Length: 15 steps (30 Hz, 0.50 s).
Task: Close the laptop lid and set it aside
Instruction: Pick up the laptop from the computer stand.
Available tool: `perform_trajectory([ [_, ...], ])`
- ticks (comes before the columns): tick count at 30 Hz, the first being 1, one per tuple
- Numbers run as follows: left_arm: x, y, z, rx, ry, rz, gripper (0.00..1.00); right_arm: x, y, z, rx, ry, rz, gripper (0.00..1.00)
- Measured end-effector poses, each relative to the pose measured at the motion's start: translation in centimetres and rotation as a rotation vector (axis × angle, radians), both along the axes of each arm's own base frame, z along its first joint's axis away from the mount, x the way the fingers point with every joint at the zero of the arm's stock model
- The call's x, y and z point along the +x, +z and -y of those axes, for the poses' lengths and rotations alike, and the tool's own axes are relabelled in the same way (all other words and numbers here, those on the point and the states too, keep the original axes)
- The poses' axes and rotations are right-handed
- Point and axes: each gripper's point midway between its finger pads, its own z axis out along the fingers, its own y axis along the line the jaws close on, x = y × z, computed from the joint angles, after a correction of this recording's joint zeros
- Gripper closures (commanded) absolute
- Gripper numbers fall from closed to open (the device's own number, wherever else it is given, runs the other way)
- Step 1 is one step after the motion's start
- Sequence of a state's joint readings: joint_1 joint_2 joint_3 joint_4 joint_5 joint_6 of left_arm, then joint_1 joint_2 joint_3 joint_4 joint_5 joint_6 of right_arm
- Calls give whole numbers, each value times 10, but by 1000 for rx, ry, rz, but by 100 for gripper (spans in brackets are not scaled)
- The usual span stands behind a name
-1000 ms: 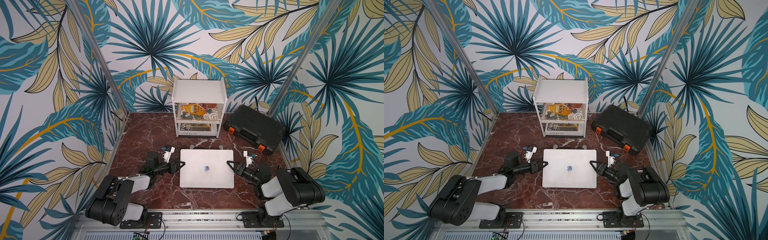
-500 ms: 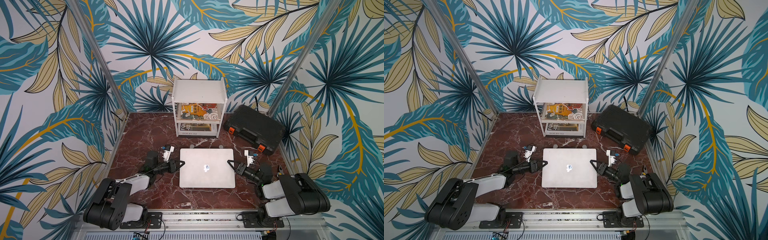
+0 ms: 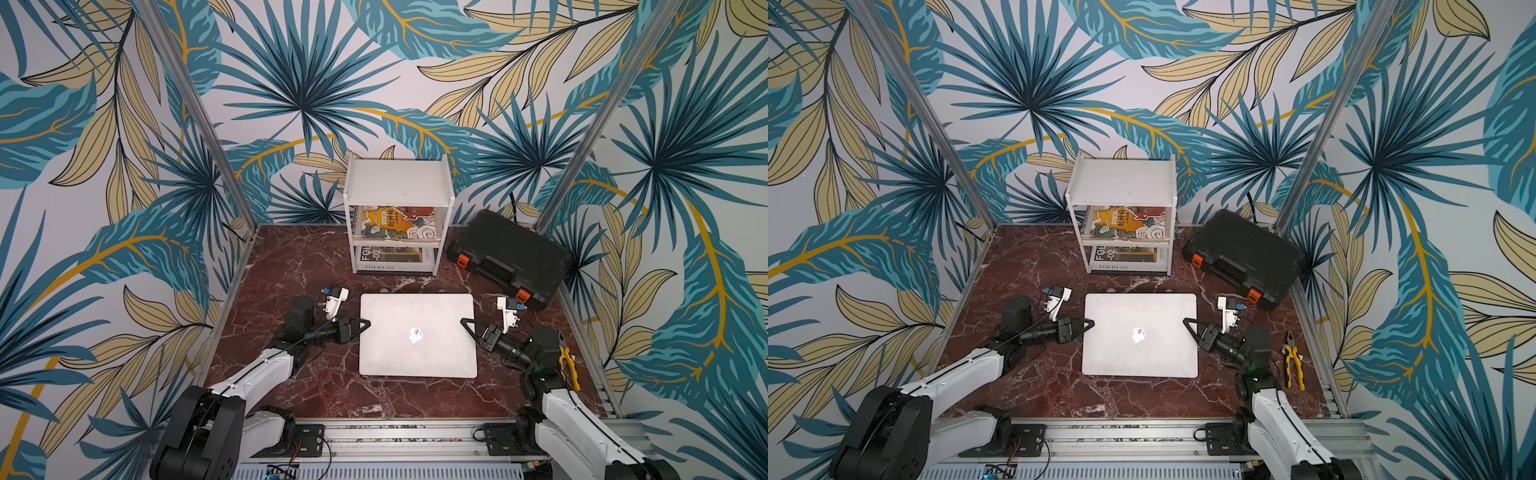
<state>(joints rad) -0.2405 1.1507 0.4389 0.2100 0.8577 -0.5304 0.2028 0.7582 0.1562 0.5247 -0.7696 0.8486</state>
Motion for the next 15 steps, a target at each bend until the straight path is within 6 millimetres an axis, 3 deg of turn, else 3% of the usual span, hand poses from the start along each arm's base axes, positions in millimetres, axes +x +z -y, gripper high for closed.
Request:
perform_trajectory([
  [8, 6, 68, -3, 12, 56, 47, 81, 10, 55, -3, 25, 2, 18, 100],
  [15, 23, 154, -5, 23, 111, 112, 83, 24, 133, -6, 59, -12, 58, 100],
])
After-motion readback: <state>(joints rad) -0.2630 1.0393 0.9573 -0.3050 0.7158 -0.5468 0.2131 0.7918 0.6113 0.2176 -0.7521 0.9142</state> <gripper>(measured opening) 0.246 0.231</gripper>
